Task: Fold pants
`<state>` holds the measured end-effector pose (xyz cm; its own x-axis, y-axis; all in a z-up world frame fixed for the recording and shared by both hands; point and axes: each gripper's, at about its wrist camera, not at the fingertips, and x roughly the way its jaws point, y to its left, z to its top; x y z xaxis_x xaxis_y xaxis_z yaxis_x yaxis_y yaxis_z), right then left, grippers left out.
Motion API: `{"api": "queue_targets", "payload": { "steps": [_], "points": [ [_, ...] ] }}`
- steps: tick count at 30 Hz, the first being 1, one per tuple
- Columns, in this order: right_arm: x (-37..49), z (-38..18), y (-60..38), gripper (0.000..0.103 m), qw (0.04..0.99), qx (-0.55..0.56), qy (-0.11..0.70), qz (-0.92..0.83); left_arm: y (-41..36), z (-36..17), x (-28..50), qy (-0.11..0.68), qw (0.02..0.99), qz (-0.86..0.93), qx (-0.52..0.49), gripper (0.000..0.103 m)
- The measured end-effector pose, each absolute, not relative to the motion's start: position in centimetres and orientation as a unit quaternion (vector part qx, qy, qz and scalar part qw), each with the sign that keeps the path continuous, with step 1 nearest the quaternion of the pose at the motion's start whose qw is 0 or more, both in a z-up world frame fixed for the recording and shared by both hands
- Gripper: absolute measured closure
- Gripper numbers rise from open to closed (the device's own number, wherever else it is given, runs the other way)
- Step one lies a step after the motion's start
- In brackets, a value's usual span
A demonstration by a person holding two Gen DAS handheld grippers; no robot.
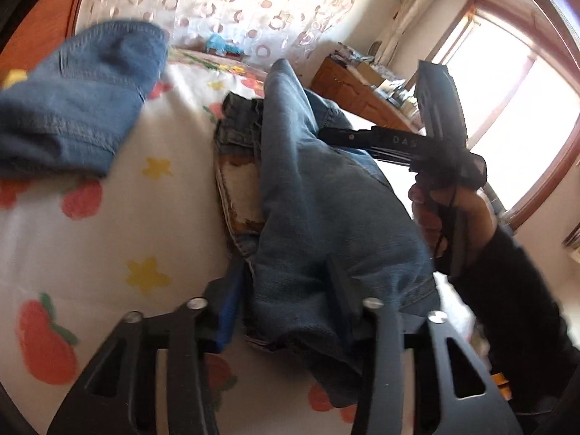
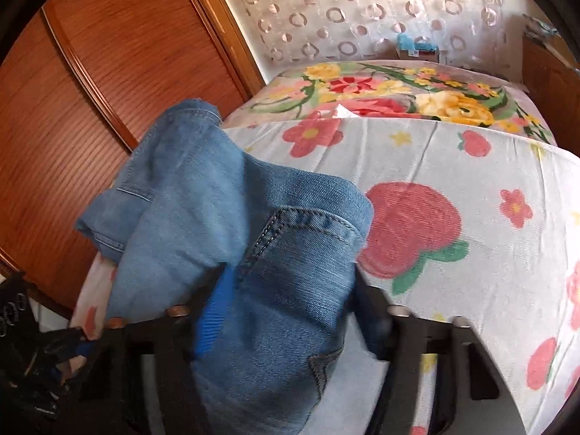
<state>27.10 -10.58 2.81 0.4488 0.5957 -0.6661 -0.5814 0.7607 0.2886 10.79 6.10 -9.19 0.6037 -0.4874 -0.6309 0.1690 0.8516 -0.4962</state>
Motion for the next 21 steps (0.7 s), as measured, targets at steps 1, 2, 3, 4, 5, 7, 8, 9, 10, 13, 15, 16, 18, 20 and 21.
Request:
{"api": "queue_targets", "payload": {
  "steps": [1,2,3,4,5,7,8,9,10,13,15,16,18,20,21],
  "points": [
    [26.7,3.0,-11.0,0.074,0.855,0.007,0.387,0.345,6.1,-9.2,10.6,0.401,0.872,-0.194,-0.203,0.075],
    [26.2,3.3,-11.5,0.077,0.858,0.006,0.378,0.347,6.0,-9.1,10.5,0.399,0.872,-0.197,-0.203,0.079],
    [25.8,3.7,-11.8,0.080,0.861,0.007,0.367,0.351,5.6,-8.9,10.1,0.396,0.876,-0.196,-0.196,0.084],
    [25.2,3.9,-12.0,0.082,0.866,0.005,0.355,0.352,5.6,-8.7,9.8,0.393,0.879,-0.194,-0.187,0.087],
    [24.6,4.3,-12.0,0.083,0.872,0.001,0.343,0.350,5.3,-8.5,9.5,0.390,0.882,-0.193,-0.182,0.088],
    [23.2,5.7,-12.0,0.084,0.882,-0.001,0.312,0.353,5.4,-7.9,9.2,0.384,0.885,-0.190,-0.184,0.089],
    [22.7,6.4,-12.0,0.084,0.885,0.000,0.298,0.356,5.6,-7.5,8.8,0.377,0.886,-0.193,-0.188,0.090],
    [22.0,7.2,-12.0,0.084,0.888,0.000,0.285,0.361,5.8,-7.0,8.5,0.371,0.888,-0.196,-0.190,0.090],
    [21.4,8.1,-11.8,0.085,0.891,-0.004,0.270,0.366,5.9,-6.7,8.4,0.366,0.889,-0.197,-0.190,0.090],
    [20.1,10.5,-10.8,0.085,0.897,-0.023,0.232,0.376,6.9,-5.0,7.7,0.344,0.900,-0.193,-0.186,0.090],
    [19.6,12.1,-10.0,0.085,0.897,-0.029,0.214,0.385,7.8,-3.6,7.4,0.325,0.908,-0.190,-0.187,0.090],
    [19.5,12.9,-9.6,0.085,0.897,-0.034,0.205,0.391,8.6,-2.9,7.1,0.315,0.912,-0.187,-0.184,0.090],
    [19.3,14.4,-8.6,0.085,0.896,-0.042,0.186,0.400,9.9,-1.3,6.8,0.296,0.923,-0.175,-0.173,0.090],
    [19.5,15.8,-7.1,0.085,0.894,-0.047,0.174,0.410,11.4,0.2,6.7,0.282,0.931,-0.161,-0.164,0.090],
    [19.7,16.7,-6.1,0.085,0.893,-0.050,0.166,0.416,12.4,1.0,6.7,0.275,0.936,-0.150,-0.160,0.090]
  ]
}}
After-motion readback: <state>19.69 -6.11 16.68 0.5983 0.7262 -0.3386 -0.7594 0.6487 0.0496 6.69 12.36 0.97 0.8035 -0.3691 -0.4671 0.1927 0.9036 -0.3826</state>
